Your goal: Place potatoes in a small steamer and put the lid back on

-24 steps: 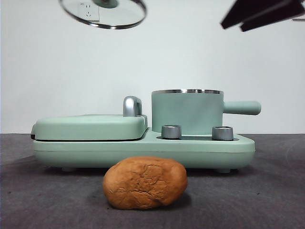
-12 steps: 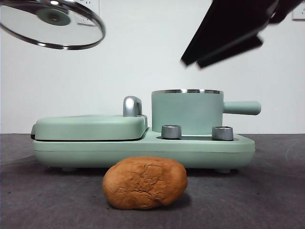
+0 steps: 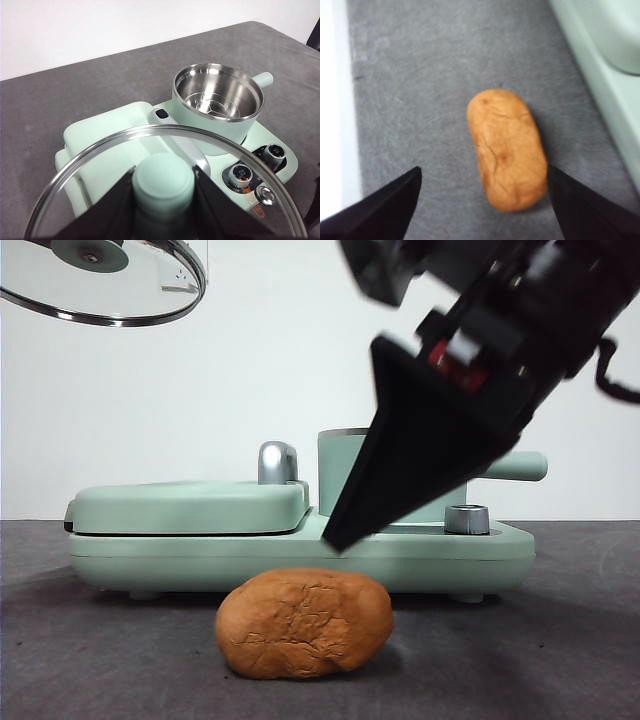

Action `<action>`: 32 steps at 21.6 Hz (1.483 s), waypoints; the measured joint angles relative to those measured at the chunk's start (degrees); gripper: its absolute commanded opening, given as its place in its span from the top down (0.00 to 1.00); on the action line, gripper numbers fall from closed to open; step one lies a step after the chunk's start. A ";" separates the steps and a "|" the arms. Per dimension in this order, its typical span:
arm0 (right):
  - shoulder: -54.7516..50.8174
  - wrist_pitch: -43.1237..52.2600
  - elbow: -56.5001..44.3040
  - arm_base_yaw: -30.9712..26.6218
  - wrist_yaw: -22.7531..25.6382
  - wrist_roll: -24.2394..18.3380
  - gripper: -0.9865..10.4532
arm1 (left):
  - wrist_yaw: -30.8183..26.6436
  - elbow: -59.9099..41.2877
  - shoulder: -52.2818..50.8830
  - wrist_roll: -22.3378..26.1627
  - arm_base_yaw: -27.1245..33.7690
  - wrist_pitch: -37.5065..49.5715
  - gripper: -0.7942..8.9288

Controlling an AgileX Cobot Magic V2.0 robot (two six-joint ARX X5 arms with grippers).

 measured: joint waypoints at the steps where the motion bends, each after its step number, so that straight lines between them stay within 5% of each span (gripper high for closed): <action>1: 0.74 0.59 0.00 0.26 0.07 0.00 0.57 | -0.02 0.00 0.00 0.00 0.00 0.00 0.90; 13: 7.50 4.35 0.20 1.33 4.61 0.02 0.57 | -0.02 0.00 0.00 0.02 0.00 -0.04 0.90; 17: 8.44 4.31 0.20 1.33 4.59 0.52 0.70 | -0.02 0.00 0.00 0.02 0.00 -0.13 0.90; 21: 8.31 2.69 0.42 1.33 4.42 2.49 0.70 | -0.02 0.00 0.00 0.02 0.00 -0.87 0.90; 26: -0.61 -9.25 2.14 0.09 4.87 6.60 0.70 | 0.00 0.00 0.00 0.00 0.00 -0.85 0.90; 32: -12.41 -30.23 16.92 -5.44 10.60 18.14 0.70 | 0.00 0.00 0.00 0.00 0.00 -0.83 0.90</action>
